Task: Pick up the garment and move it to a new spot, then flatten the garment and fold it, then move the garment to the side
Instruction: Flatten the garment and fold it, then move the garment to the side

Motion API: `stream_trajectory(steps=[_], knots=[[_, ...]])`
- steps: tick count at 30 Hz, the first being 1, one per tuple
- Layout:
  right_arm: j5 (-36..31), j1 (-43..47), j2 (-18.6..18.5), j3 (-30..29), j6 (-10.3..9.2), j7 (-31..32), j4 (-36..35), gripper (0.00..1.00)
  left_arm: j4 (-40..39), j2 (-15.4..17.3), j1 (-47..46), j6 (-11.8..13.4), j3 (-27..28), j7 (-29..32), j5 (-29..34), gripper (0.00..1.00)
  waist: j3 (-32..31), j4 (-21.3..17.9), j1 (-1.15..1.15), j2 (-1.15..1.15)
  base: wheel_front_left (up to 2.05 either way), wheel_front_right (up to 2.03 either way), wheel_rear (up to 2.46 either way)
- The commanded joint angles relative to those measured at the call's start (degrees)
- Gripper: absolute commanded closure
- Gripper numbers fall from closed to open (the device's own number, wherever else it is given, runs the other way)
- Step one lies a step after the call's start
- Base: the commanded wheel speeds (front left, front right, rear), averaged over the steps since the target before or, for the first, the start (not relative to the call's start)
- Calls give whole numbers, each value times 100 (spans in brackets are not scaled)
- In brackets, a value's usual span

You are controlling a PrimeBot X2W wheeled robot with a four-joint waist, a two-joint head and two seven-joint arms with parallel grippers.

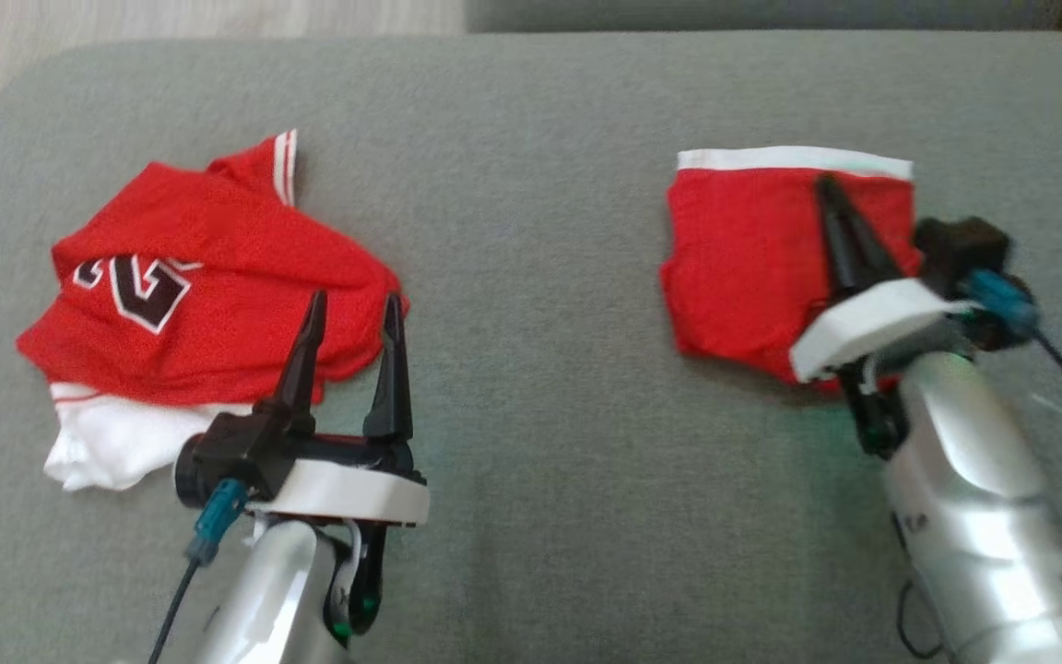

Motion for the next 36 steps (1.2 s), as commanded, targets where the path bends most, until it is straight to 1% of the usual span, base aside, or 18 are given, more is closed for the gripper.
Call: stream_trajectory(steps=[1,4,5,6,7,11,15,18,28,33,36], knots=[[-86,191,37,-74,-5,-67,-362,100,-205,40,-39,-26,210,-37,58,0,-171,-174,0,0,0,0,0],[-221,697,60,-565,-5,-67,-991,100,-213,40,26,-41,257,-37,73,0,-316,-319,0,0,0,0,0],[-281,853,70,-714,-5,-68,-1183,91,-211,40,49,-43,269,-37,76,0,-353,-357,0,0,0,0,0],[-349,1013,82,-846,-5,-68,-1373,11,-209,40,72,-45,284,-37,79,0,-396,-400,0,0,0,0,0],[-408,1175,94,-943,-5,-68,-1542,0,-206,40,95,-50,291,-37,80,0,-425,-431,0,0,0,0,0],[-536,1808,128,-1104,-5,-68,-2079,0,-181,40,206,-56,324,-37,88,0,-555,-554,0,0,0,0,0],[-406,2295,135,-973,-5,-68,-2411,0,-146,40,329,-79,362,-37,106,0,-644,-638,0,0,0,0,0],[-331,2493,136,-912,-5,-68,-2515,0,-115,40,408,-92,392,-37,116,0,-676,-679,0,0,0,0,0],[-257,2500,137,-865,-5,-69,-2629,0,-71,40,425,-129,418,-37,147,0,-647,-693,0,0,0,0,0],[-275,2370,137,-977,-5,-57,-2569,0,-69,40,336,-144,331,-37,146,0,-452,-593,0,0,0,0,0],[-307,2126,137,-1055,-5,112,-2387,0,-75,40,256,-144,271,-37,150,0,-263,-509,0,0,0,0,0]])
